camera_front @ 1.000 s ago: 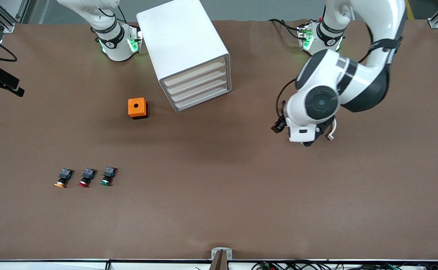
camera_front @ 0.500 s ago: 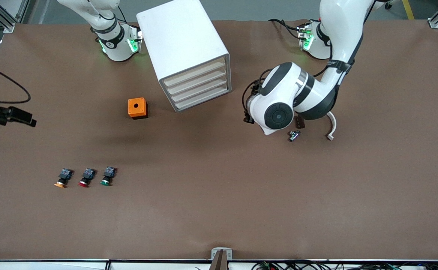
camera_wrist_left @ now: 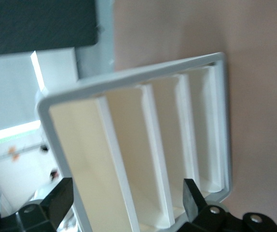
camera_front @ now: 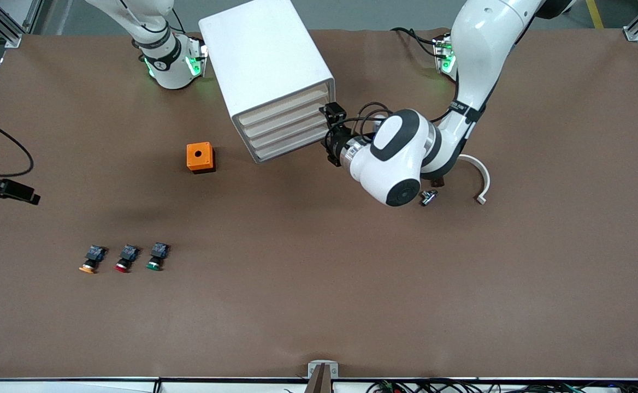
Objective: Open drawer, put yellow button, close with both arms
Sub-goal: 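Grasp the drawer front with the left gripper while the right gripper reaches buttons, then open the drawer with the left gripper while the right gripper grasps the button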
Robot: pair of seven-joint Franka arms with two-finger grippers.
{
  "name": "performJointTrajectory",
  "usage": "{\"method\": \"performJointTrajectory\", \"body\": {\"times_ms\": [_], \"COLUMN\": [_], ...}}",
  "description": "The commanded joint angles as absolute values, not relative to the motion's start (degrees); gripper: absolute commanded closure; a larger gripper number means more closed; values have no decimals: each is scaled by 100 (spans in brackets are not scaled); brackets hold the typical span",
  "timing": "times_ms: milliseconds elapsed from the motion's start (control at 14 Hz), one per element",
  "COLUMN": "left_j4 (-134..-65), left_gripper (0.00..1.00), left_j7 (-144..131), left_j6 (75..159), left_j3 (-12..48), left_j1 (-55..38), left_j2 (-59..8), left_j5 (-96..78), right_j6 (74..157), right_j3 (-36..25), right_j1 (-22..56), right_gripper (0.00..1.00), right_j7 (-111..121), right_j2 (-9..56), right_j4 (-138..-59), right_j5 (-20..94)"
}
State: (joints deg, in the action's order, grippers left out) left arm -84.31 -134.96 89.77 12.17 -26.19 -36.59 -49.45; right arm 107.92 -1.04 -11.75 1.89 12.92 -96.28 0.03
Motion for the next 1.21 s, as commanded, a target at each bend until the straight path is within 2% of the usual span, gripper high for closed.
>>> {"method": "performJointTrajectory", "body": {"times_ms": [0, 286, 500, 643, 857, 929, 1000, 1143], "left_j4": [-8288, -8288, -8288, -8288, -8288, -8288, -8288, -8288], "left_gripper": [4, 27, 28, 36, 38, 45, 47, 62], "left_j7": [-14175, -14545, -14546, -14546, -14563, -14563, -14563, -14555], "left_j6": [8921, 8921, 8921, 8921, 8921, 8921, 8930, 8930], "left_j3": [1187, 1178, 1186, 1187, 1187, 1187, 1187, 1178], "left_j1": [-2637, -2944, -2979, -3101, -3313, -3357, -3392, -3401], "left_j2": [-3937, -4112, -4236, -4306, -4315, -4315, -4307, -4324], "left_j5": [-5361, -5738, -5906, -6019, -6169, -6240, -6249, -6240], "right_j6": [11468, 12241, 12900, 13217, 13806, 13921, 13983, 13983], "right_j3": [-26, -26, -18, -18, -9, -9, -9, -9], "right_j1": [-1117, -1134, -1204, -1195, -1230, -1248, -1257, -1222], "right_gripper": [0, 0, 0, 0, 0, 0, 0, 0], "right_j7": [-665, -782, -730, -712, -712, -721, -738, -808], "right_j2": [1537, 2239, 2697, 2961, 3391, 3506, 3585, 3656], "right_j4": [-10045, -10055, -10063, -10055, -10037, -10028, -10002, -9993], "right_j5": [-228, -255, -264, -255, -237, -220, -202, -167]}}
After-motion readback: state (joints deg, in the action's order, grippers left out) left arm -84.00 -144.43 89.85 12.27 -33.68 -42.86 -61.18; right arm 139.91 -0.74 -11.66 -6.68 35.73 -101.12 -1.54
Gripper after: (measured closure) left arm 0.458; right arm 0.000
